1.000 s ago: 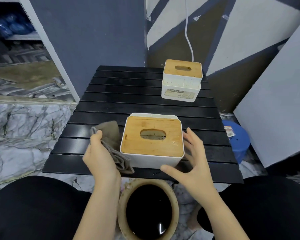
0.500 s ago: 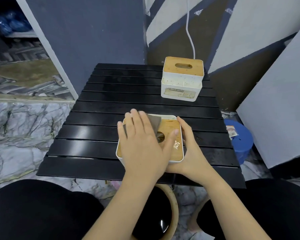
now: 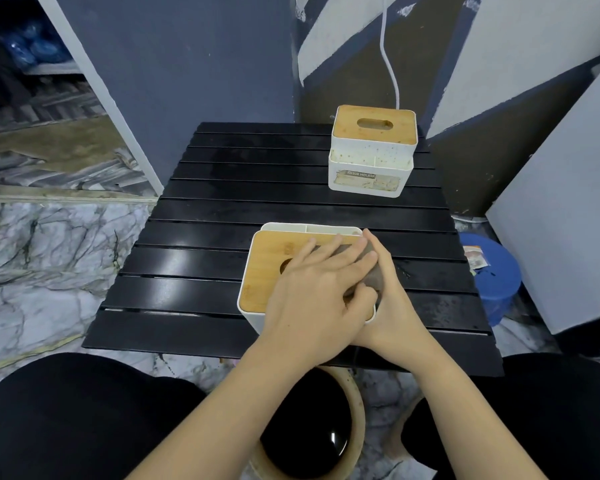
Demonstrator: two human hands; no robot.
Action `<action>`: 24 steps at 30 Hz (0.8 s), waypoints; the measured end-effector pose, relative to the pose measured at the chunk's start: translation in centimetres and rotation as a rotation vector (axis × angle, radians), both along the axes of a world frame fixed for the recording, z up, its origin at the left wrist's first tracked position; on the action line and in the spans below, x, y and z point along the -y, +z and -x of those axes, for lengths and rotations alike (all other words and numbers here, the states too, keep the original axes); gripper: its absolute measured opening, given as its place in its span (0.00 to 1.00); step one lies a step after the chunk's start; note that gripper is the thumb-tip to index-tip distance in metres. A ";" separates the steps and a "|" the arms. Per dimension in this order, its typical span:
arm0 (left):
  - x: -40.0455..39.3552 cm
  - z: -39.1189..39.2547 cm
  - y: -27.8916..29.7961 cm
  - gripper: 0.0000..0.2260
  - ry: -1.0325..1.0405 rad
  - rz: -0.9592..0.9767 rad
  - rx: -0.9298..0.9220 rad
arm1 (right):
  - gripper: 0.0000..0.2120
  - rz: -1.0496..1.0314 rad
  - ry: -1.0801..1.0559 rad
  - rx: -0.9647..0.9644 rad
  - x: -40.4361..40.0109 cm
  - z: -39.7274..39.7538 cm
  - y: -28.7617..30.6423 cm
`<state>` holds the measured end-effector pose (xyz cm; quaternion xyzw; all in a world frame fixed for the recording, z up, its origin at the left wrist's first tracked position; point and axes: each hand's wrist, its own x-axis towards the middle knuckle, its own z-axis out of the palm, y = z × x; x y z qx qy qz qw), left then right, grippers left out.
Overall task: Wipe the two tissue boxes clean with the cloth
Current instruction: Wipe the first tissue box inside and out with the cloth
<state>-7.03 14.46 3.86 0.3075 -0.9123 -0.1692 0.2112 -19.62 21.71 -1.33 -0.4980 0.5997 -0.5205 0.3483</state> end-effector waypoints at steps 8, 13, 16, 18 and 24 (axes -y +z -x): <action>0.4 -2.1 -0.3 0.20 -0.215 0.006 -0.113 | 0.58 -0.023 -0.046 -0.061 -0.1 0.5 -0.4; 1.1 -4.4 -0.9 0.17 -0.339 0.055 -0.185 | 0.61 -0.032 -0.052 -0.095 -0.1 0.5 -0.1; 1.8 -6.1 -1.0 0.18 -0.352 0.072 -0.216 | 0.61 -0.028 -0.045 -0.098 -0.2 0.3 0.4; 2.6 -7.7 -1.0 0.17 -0.325 0.088 -0.227 | 0.63 -0.033 -0.041 -0.106 -0.1 0.3 0.6; 5.3 -11.5 -0.5 0.20 -0.222 -0.014 -0.173 | 0.63 -0.056 -0.015 -0.094 0.0 0.7 0.7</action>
